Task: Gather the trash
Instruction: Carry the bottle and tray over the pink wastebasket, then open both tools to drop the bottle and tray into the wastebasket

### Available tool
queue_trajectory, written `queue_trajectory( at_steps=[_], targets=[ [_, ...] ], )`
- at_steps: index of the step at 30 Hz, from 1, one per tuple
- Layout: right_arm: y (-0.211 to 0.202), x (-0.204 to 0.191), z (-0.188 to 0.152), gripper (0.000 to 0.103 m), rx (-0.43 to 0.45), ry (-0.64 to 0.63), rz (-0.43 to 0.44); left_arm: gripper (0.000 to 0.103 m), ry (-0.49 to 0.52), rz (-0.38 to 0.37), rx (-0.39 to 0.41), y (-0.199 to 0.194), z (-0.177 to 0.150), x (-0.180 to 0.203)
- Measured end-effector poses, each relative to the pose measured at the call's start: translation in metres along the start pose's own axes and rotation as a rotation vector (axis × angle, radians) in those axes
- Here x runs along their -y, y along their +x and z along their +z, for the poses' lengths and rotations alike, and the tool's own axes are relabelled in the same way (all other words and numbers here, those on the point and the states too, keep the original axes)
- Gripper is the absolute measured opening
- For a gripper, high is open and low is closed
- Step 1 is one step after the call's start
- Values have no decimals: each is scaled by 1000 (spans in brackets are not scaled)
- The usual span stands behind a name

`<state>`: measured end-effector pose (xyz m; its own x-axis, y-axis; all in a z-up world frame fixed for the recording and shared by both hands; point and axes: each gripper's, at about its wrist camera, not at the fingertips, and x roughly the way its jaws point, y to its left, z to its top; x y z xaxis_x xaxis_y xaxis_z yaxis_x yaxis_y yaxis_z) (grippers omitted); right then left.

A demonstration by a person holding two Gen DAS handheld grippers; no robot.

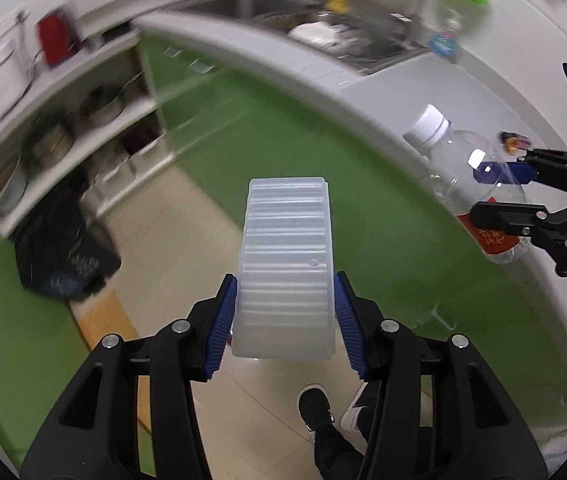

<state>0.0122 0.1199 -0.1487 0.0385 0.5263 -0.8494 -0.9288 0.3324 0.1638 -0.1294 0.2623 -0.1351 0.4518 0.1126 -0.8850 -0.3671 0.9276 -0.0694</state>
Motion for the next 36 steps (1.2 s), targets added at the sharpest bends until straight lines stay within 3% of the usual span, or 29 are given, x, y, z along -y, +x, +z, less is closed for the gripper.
queue_trajectory(
  at_steps=[6, 12, 23, 32, 33, 34, 36],
  targets=[
    [78, -33, 8, 59, -76, -20, 27, 49, -111, 36, -26, 28, -36, -48],
    [182, -45, -8, 59, -170, -43, 53, 49, -212, 47, -47, 75, -73, -91],
    [357, -46, -66, 59, -291, -75, 67, 49, -329, 33, -130, 222, -165, -149],
    [472, -39, -109, 61, -342, -82, 83, 49, -389, 12, -176, 308, -227, -170],
    [483, -38, -112, 67, -344, -84, 79, 49, -393, 11, -179, 313, -231, -170],
    [489, -37, -113, 83, -341, -85, 77, 49, -394, 10, -182, 317, -234, -171],
    [495, -36, -114, 93, -317, -90, 60, 49, -396, 7, -192, 327, -238, -171]
  ],
)
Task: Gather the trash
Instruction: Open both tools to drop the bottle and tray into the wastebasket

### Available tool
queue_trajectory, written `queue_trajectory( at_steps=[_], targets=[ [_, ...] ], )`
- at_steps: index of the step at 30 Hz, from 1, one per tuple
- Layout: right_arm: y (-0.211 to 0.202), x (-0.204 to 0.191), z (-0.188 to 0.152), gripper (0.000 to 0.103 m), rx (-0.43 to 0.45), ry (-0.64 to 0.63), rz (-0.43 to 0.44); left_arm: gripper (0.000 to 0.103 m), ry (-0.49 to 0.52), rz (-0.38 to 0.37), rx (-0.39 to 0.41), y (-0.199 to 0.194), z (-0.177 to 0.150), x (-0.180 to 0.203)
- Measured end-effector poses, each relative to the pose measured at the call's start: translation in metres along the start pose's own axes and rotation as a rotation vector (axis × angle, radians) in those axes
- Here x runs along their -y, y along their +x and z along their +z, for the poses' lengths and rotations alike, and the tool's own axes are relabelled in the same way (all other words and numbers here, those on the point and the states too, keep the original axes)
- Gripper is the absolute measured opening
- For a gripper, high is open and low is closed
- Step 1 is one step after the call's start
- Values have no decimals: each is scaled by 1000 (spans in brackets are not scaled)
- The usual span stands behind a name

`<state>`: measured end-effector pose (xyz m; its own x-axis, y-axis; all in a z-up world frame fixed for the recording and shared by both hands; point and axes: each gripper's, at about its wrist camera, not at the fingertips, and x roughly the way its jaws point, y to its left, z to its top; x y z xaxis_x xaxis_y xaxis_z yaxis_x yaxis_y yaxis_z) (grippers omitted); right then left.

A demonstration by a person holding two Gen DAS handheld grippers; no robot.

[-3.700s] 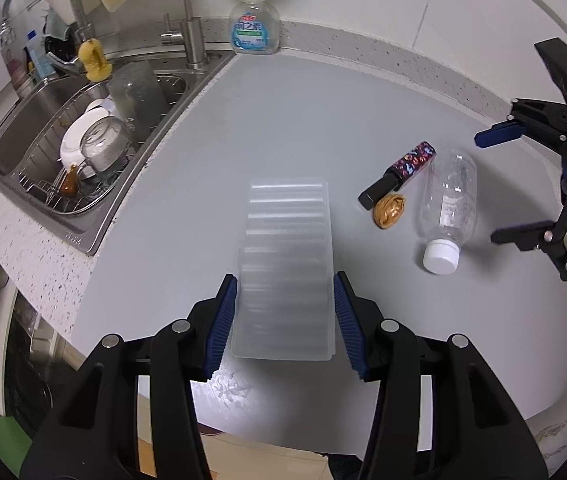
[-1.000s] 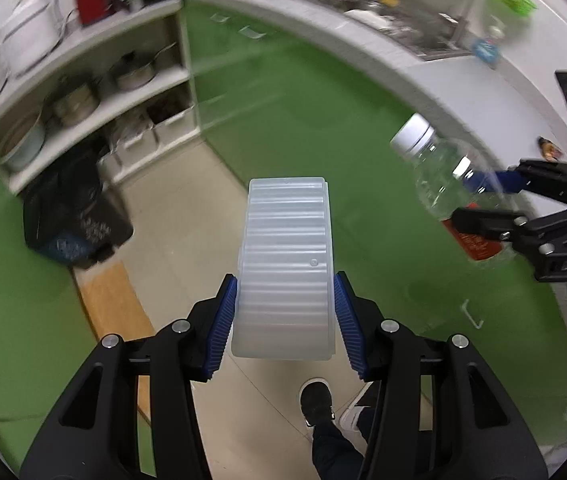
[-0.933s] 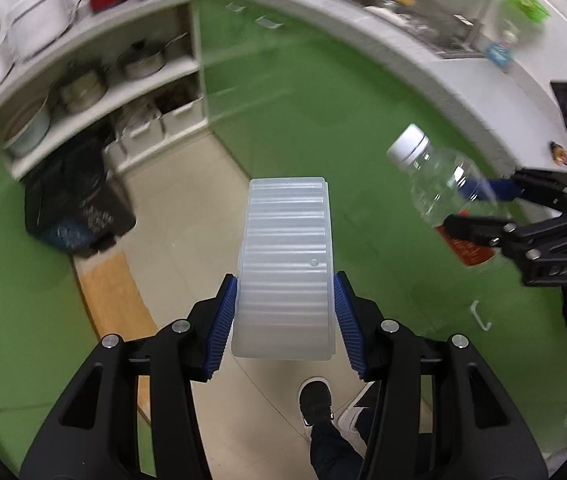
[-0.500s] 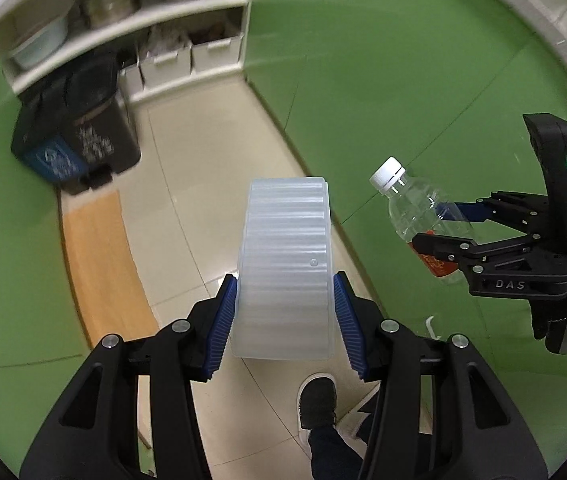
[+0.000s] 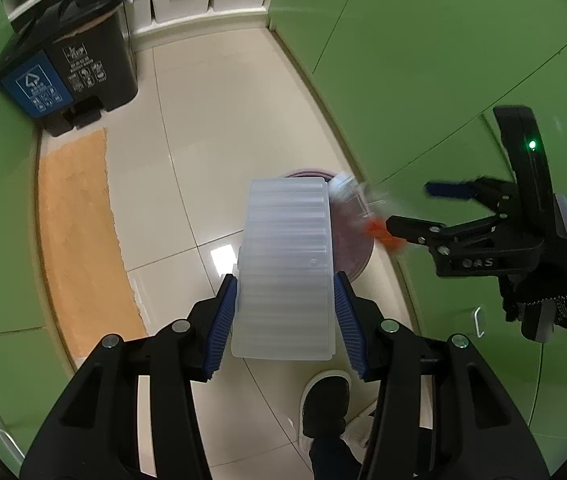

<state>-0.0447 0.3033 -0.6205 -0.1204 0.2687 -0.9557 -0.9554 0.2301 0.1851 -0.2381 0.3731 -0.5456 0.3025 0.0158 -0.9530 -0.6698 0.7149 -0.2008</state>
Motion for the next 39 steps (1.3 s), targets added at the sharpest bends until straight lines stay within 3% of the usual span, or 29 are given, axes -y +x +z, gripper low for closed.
queue_trajectory(
  at_steps=[6, 15, 29, 30, 31, 32, 33, 39],
  targets=[
    [-2, 14, -6, 97, -2, 42, -19, 49, 14, -9, -17, 14, 3, 8],
    [-53, 27, -27, 97, 17, 136, -69, 49, 58, -27, -16, 21, 31, 37],
    [-96, 43, -70, 97, 74, 213, -91, 49, 123, -43, -47, 76, 60, 83],
    [-98, 45, -72, 97, 79, 223, -90, 54, 130, -41, -47, 79, 61, 86],
    [-99, 45, -73, 97, 81, 229, -91, 81, 131, -43, -47, 81, 62, 86],
    [-100, 46, -73, 97, 84, 236, -91, 96, 127, -55, -41, 82, 64, 86],
    [-103, 48, -74, 97, 89, 242, -91, 100, 127, -56, -34, 82, 64, 88],
    [-125, 47, -77, 97, 116, 251, -91, 100, 117, -39, -38, 71, 65, 94]
  ],
)
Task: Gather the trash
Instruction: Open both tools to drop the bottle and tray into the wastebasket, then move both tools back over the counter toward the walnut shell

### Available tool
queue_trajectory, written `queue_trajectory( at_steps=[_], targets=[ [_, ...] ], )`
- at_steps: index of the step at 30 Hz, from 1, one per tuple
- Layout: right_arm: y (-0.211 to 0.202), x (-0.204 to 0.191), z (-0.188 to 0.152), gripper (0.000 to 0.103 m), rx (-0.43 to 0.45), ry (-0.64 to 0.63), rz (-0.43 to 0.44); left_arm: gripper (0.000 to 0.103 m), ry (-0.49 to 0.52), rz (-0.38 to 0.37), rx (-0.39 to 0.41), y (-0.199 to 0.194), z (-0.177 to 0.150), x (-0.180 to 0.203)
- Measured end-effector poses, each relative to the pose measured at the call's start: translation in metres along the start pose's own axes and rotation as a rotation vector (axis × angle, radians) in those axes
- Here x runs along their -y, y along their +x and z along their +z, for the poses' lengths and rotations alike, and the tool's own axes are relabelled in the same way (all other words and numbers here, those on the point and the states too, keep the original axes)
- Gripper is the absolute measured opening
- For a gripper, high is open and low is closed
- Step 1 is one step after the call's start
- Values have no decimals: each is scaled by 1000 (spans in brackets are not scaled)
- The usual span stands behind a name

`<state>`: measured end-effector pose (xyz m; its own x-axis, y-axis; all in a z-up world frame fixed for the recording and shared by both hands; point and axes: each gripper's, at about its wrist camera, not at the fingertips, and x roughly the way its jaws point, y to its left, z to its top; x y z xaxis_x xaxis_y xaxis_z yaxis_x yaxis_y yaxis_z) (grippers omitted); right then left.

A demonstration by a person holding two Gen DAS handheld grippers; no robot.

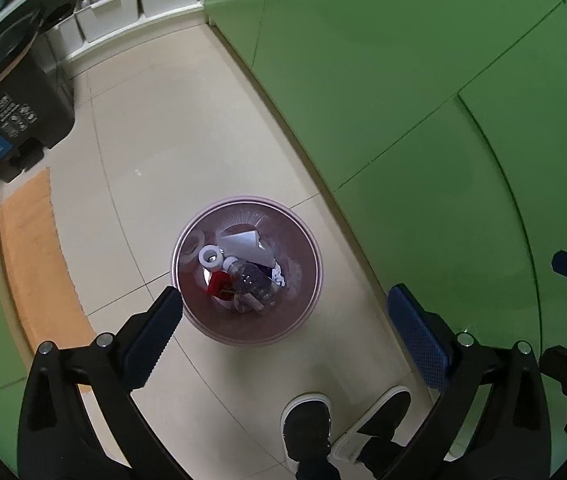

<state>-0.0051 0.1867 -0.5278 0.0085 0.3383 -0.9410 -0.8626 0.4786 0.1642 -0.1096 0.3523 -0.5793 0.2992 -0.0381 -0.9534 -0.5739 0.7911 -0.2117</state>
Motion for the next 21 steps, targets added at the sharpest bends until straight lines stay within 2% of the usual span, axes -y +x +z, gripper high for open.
queue_trajectory(
  at_steps=[6, 9, 15, 21],
  targets=[
    [-53, -18, 10, 97, 33, 10, 19, 100, -5, 10, 4, -58, -2, 5],
    [-89, -32, 18, 97, 57, 6, 32, 100, 11, 42, 21, -107, -1, 11],
    [-187, -60, 33, 97, 133, 8, 52, 100, 45, 73, 98, -216, 7, 38],
    [-280, -65, 41, 97, 225, 39, 59, 100, 108, 86, 183, -318, 21, 79]
  ],
)
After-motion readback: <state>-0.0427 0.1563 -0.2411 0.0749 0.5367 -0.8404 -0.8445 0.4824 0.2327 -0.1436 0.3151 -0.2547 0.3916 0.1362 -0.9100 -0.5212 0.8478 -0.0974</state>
